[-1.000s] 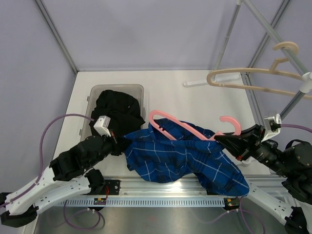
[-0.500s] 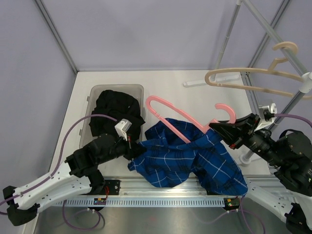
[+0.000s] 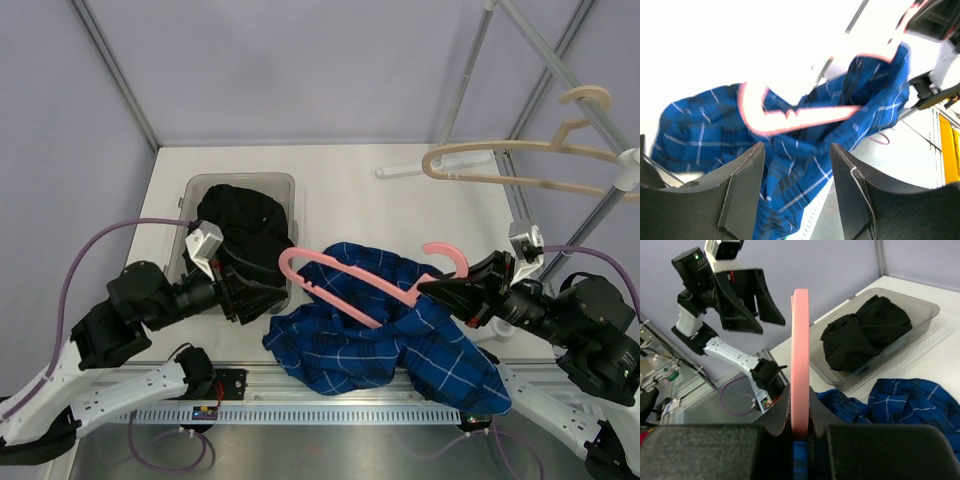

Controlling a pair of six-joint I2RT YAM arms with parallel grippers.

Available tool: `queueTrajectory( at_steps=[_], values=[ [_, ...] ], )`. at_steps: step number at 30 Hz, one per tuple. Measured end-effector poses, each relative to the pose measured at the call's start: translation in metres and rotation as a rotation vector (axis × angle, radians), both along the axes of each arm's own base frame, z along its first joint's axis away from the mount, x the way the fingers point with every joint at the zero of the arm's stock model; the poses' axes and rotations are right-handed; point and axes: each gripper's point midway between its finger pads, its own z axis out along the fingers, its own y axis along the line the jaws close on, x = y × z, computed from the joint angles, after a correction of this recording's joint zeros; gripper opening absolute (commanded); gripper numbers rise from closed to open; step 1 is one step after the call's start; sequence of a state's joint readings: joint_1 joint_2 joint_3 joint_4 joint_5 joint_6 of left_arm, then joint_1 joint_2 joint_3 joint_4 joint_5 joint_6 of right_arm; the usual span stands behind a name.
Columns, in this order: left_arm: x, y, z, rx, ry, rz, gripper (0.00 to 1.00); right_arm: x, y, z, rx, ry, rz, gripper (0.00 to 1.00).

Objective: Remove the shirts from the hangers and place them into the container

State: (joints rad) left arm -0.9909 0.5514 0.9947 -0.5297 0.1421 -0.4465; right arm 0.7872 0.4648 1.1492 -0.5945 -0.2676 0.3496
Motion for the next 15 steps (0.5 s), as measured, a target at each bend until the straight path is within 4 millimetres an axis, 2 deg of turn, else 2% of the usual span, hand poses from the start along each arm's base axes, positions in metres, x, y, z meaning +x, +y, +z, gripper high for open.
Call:
queueTrajectory(
  at_steps=[2,4,12,15],
  values=[
    [-0.002,0.006,0.011,-0.012,-0.034,0.002,0.59,-0.008,0.003,-0.003,-0.003,0.014,0.044,0.00],
    [-0.004,0.008,0.012,-0.006,-0.050,-0.002,0.59,-0.015,0.006,-0.006,-0.010,0.031,0.089,0.00],
    [-0.014,-0.001,-0.011,0.063,-0.041,-0.101,0.59,-0.040,0.008,-0.010,-0.012,0.058,0.210,0.00],
    [-0.020,-0.004,-0.018,0.072,-0.029,-0.138,0.31,-0.045,0.006,-0.011,-0.017,0.061,0.226,0.00]
  ],
)
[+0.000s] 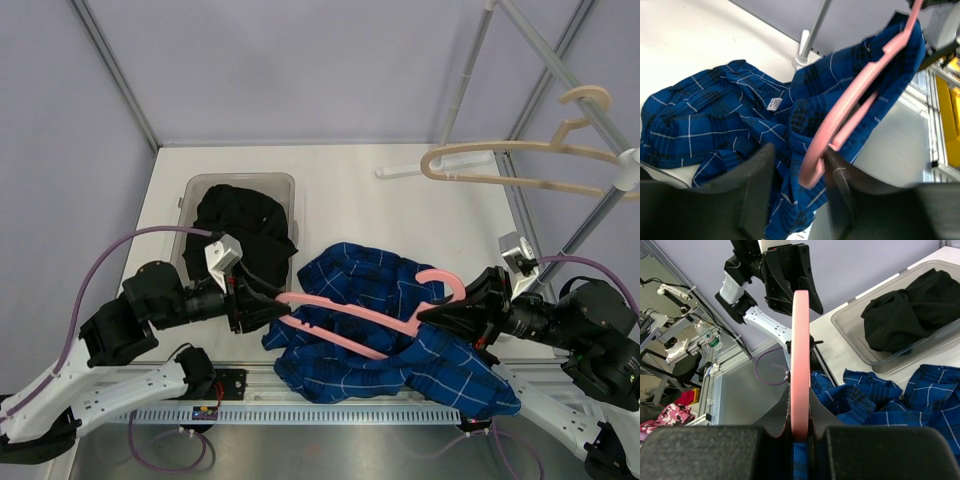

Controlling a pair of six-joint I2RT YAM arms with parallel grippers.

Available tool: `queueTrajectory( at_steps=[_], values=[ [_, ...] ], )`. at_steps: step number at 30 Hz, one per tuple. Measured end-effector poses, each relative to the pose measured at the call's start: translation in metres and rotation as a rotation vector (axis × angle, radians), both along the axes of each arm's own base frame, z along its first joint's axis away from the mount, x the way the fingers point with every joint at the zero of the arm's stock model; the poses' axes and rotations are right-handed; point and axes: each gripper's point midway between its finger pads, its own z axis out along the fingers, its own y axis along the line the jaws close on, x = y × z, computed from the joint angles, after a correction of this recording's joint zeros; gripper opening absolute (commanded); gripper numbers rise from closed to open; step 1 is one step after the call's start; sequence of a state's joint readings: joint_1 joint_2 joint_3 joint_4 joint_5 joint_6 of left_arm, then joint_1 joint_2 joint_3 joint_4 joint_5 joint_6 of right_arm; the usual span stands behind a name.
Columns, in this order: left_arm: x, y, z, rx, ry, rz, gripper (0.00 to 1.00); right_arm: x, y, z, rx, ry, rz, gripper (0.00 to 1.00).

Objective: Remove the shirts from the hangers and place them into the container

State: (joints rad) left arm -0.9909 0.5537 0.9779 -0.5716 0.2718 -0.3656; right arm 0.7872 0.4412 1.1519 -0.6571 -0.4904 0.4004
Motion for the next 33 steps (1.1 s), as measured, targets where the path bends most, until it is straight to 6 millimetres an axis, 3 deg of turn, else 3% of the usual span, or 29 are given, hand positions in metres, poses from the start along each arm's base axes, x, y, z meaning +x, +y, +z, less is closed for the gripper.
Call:
queueTrajectory(
  at_steps=[1,2,4,5,6,7,9,13,19,25,29,31,33],
  values=[
    [-0.002,-0.001,-0.001,0.000,0.002,-0.014,0.19,0.000,0.000,0.000,-0.002,0.001,0.000,0.00],
    [-0.004,-0.002,-0.003,0.003,0.003,-0.027,0.00,0.000,0.000,-0.002,-0.006,0.003,-0.001,0.00],
    [-0.008,-0.003,-0.004,0.006,0.006,-0.052,0.00,0.001,-0.002,-0.004,-0.019,0.004,-0.013,0.00],
    [-0.010,-0.004,-0.004,0.003,0.008,-0.066,0.00,0.003,-0.003,-0.004,-0.026,0.001,-0.025,0.08],
    [-0.013,-0.003,-0.003,-0.003,0.010,-0.076,0.00,0.004,-0.004,-0.004,-0.030,-0.002,-0.032,0.49],
    [-0.015,-0.003,-0.001,-0.018,0.007,-0.083,0.00,0.005,-0.005,-0.005,-0.034,-0.003,-0.042,0.58],
    [-0.018,0.000,0.003,-0.042,0.010,-0.084,0.00,0.010,-0.006,-0.009,-0.052,-0.004,-0.067,0.63],
    [-0.019,0.013,0.009,-0.058,0.023,-0.036,0.00,0.028,-0.012,-0.026,-0.119,0.029,-0.167,0.92],
    [-0.014,0.050,0.026,-0.061,0.046,0.126,0.00,0.032,-0.023,-0.046,-0.161,0.051,-0.227,0.99],
    [-0.017,0.111,0.041,-0.136,0.014,0.308,0.00,0.031,-0.031,-0.061,-0.161,0.084,-0.265,0.99],
    [-0.024,0.151,0.069,-0.212,-0.031,0.389,0.00,0.030,-0.031,-0.062,-0.151,0.102,-0.268,0.99],
    [-0.024,0.160,0.084,-0.242,-0.056,0.416,0.00,0.029,-0.031,-0.061,-0.143,0.113,-0.264,0.98],
    [-0.020,0.158,0.093,-0.248,-0.080,0.425,0.00,0.025,-0.031,-0.059,-0.125,0.117,-0.255,0.96]
  ],
)
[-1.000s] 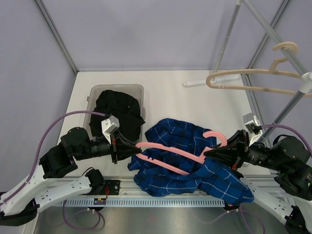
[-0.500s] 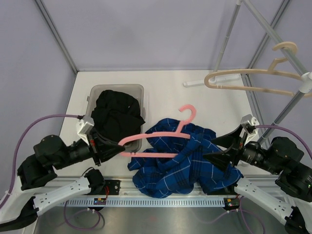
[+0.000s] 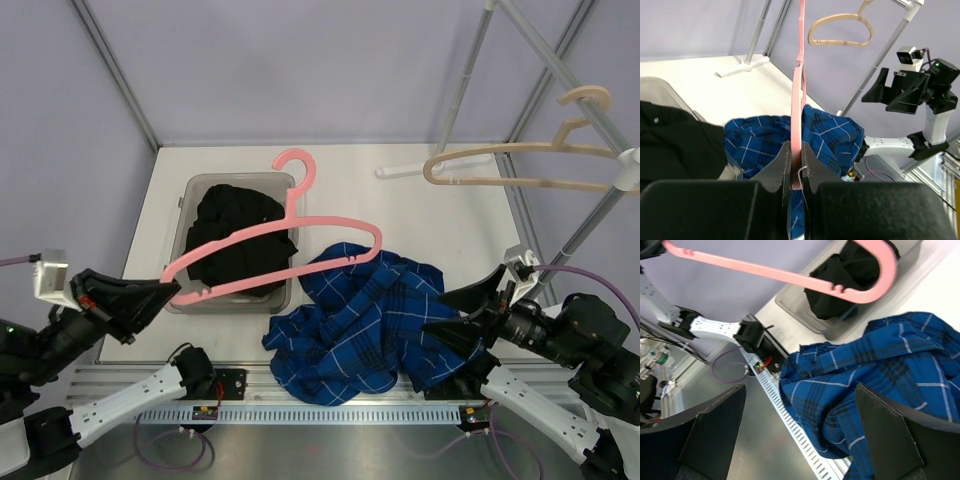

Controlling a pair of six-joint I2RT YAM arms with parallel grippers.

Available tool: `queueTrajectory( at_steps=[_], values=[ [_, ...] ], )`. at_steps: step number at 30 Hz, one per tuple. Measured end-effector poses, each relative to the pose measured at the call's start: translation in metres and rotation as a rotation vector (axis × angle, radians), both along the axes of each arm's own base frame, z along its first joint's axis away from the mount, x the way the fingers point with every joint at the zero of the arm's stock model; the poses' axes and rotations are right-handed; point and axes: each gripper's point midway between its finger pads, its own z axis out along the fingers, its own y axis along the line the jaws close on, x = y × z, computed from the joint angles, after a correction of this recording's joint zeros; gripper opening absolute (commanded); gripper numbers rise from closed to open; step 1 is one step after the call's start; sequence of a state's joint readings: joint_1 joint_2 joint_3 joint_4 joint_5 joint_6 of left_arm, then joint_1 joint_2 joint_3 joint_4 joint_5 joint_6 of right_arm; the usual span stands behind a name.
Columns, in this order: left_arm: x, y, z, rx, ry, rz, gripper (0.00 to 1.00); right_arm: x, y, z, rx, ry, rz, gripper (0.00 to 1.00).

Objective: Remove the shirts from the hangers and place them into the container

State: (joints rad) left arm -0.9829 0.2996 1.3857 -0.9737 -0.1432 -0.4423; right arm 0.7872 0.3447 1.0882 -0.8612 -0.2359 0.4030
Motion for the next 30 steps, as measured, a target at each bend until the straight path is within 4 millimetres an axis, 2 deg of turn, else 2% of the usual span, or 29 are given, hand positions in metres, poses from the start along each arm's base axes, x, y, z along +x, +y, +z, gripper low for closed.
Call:
queueTrajectory(
  at_steps=[2,3,4,6,7,10,13,16,23,30],
  values=[
    [0.010,-0.013,0.000,0.030,-0.005,0.005,0.00,-0.006,-0.001,0.006,0.031,-0.009,0.017,0.90],
    [0.018,-0.024,-0.003,0.057,0.001,0.007,0.00,-0.012,-0.002,0.010,0.051,-0.014,0.034,0.82],
    [0.027,-0.038,-0.007,0.089,0.007,0.003,0.00,-0.018,-0.003,0.017,0.076,-0.026,0.054,0.49],
    [0.043,-0.065,-0.019,0.150,0.023,-0.011,0.00,-0.031,-0.007,0.033,0.127,-0.053,0.092,0.13],
    [0.051,-0.081,-0.027,0.183,0.032,-0.027,0.00,-0.039,-0.010,0.041,0.152,-0.070,0.112,0.00],
    [0.067,-0.123,-0.053,0.268,0.063,-0.091,0.00,-0.059,-0.021,0.067,0.218,-0.113,0.149,0.00],
    [0.074,-0.151,-0.064,0.296,0.066,-0.154,0.00,-0.070,-0.033,0.076,0.244,-0.142,0.150,0.00],
    [0.076,-0.169,-0.062,0.277,0.042,-0.206,0.00,-0.075,-0.039,0.063,0.233,-0.125,0.144,0.00],
    [0.083,-0.217,-0.038,0.203,-0.023,-0.320,0.00,-0.076,-0.038,0.023,0.176,-0.032,0.143,0.00],
    [0.094,-0.259,-0.043,0.204,-0.031,-0.403,0.00,-0.083,-0.041,0.020,0.173,-0.029,0.161,0.00]
  ],
)
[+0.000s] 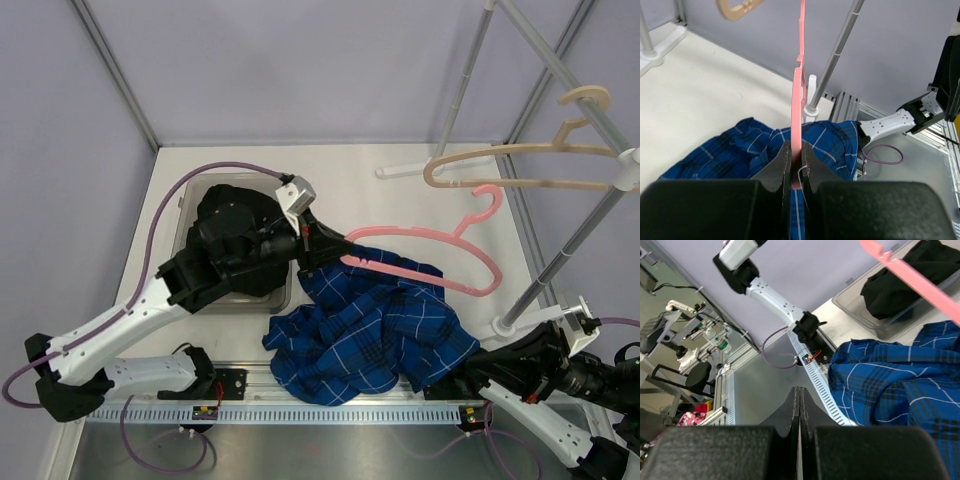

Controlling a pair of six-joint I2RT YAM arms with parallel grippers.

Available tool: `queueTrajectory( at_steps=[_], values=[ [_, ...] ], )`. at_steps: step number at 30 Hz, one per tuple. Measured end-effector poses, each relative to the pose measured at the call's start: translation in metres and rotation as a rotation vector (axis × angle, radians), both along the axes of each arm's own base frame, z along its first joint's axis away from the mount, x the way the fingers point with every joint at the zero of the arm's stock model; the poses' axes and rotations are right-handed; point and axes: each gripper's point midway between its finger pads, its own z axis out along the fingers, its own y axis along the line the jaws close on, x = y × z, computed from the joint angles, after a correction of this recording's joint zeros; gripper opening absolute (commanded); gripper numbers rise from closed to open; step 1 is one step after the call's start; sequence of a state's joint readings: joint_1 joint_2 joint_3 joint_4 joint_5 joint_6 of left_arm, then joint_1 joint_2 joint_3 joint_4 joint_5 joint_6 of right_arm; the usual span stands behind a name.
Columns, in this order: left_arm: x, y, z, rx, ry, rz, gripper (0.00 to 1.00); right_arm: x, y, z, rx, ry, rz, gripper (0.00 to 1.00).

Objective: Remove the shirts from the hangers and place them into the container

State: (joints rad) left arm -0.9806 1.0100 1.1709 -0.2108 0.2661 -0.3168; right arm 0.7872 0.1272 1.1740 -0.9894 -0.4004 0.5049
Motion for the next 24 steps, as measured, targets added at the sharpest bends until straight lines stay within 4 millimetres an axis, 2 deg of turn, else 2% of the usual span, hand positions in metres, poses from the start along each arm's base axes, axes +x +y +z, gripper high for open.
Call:
queueTrajectory(
  at_steps=[5,8,14,20,24],
  values=[
    [0.008,-0.041,0.017,-0.029,-0.033,-0.074,0.00,-0.017,-0.003,0.002,0.022,-0.030,0.068,0.00],
    [0.016,-0.072,0.029,-0.047,-0.057,-0.114,0.00,-0.022,-0.004,0.001,0.021,-0.037,0.089,0.00],
    [0.040,-0.127,0.034,-0.047,-0.070,-0.152,0.00,-0.031,-0.011,0.006,0.028,-0.050,0.101,0.00],
    [0.056,-0.156,0.021,-0.053,-0.073,-0.156,0.00,-0.044,-0.020,0.007,0.053,-0.079,0.115,0.00],
    [0.063,-0.173,0.025,-0.072,-0.086,-0.160,0.00,-0.050,-0.026,0.004,0.066,-0.089,0.116,0.00]
  ],
)
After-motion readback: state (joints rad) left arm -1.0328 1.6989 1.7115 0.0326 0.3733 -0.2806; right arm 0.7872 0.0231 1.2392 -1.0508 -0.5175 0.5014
